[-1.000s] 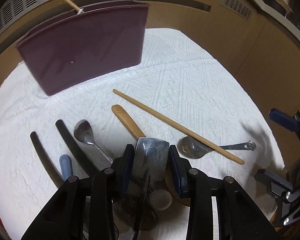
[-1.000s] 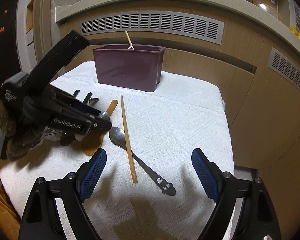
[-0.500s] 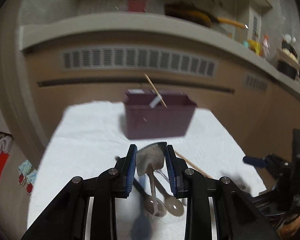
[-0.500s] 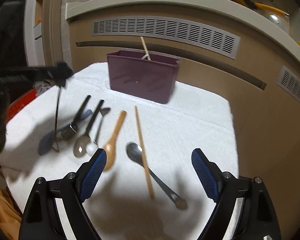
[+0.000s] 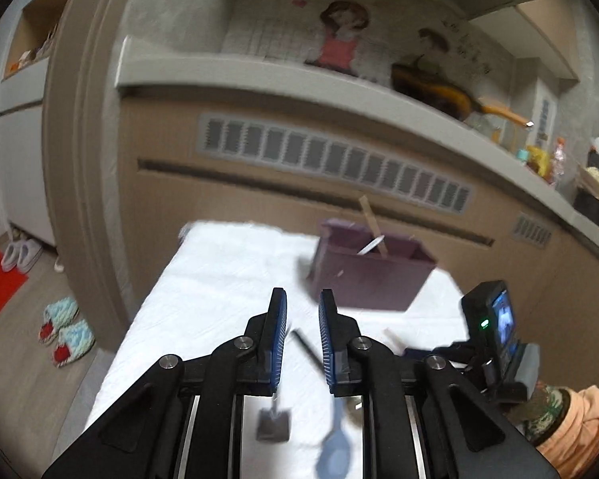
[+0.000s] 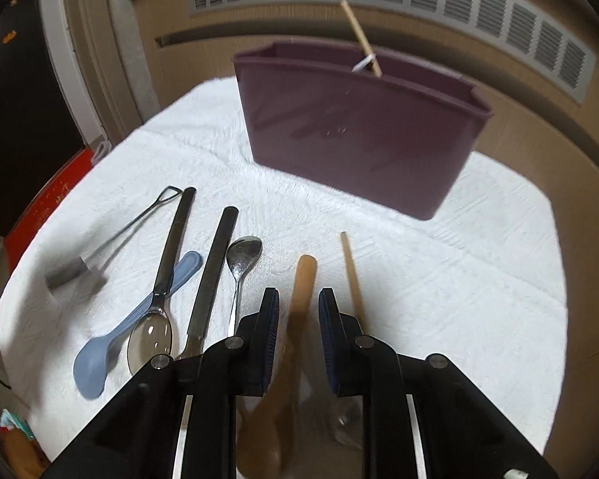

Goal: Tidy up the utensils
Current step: 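Grasp the wooden spoon by its handle with the right gripper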

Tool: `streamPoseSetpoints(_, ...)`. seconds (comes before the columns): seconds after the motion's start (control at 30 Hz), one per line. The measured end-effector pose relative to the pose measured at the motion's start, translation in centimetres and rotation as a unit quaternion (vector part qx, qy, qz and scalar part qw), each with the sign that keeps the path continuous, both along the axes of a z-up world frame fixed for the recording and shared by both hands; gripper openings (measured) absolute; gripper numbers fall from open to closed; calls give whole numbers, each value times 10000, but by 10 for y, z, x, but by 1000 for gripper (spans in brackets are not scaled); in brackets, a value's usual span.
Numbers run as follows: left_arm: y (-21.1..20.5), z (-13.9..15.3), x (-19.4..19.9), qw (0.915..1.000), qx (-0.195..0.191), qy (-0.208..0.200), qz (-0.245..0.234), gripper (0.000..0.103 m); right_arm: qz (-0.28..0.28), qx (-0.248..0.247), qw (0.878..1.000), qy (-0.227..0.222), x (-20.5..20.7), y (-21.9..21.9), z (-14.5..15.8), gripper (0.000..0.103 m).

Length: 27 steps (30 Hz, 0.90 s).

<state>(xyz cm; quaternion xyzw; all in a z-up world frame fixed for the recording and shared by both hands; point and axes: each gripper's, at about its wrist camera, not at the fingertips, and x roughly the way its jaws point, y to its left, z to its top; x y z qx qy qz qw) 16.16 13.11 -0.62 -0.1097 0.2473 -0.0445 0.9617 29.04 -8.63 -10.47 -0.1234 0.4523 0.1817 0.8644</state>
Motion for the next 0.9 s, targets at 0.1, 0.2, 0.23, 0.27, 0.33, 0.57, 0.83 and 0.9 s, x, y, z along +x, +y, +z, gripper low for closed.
streamPoseSetpoints(0.1,9,-18,8,9993,91,369,53,27,-18,-115,9999,45,4,7,-6,20)
streamPoseSetpoints(0.2,15,-38,15,9972,23,749,44,44,-63,-280,9995,102,12,12,-15,20)
streamPoseSetpoints(0.23,14,-44,18,9963,16,856,-18,54,-46,-300,9995,95,14,14,-17,20)
streamPoseSetpoints(0.27,11,-51,23,9951,35,972,-164,59,-33,-309,9995,55,13,14,-16,20)
streamPoseSetpoints(0.33,1,-61,30,9929,137,1094,-438,69,34,-409,9992,17,11,17,-15,20)
streamPoseSetpoints(0.57,-29,-93,48,9721,578,1978,-1121,69,207,-275,9994,-56,-12,4,-6,11)
streamPoseSetpoints(0.83,-26,-110,-4,9821,621,1648,-668,69,220,137,9991,-326,-39,-18,20,11)
streamPoseSetpoints(0.9,-29,-113,-3,9820,781,1638,-530,69,253,171,9990,-341,-43,-17,21,11)
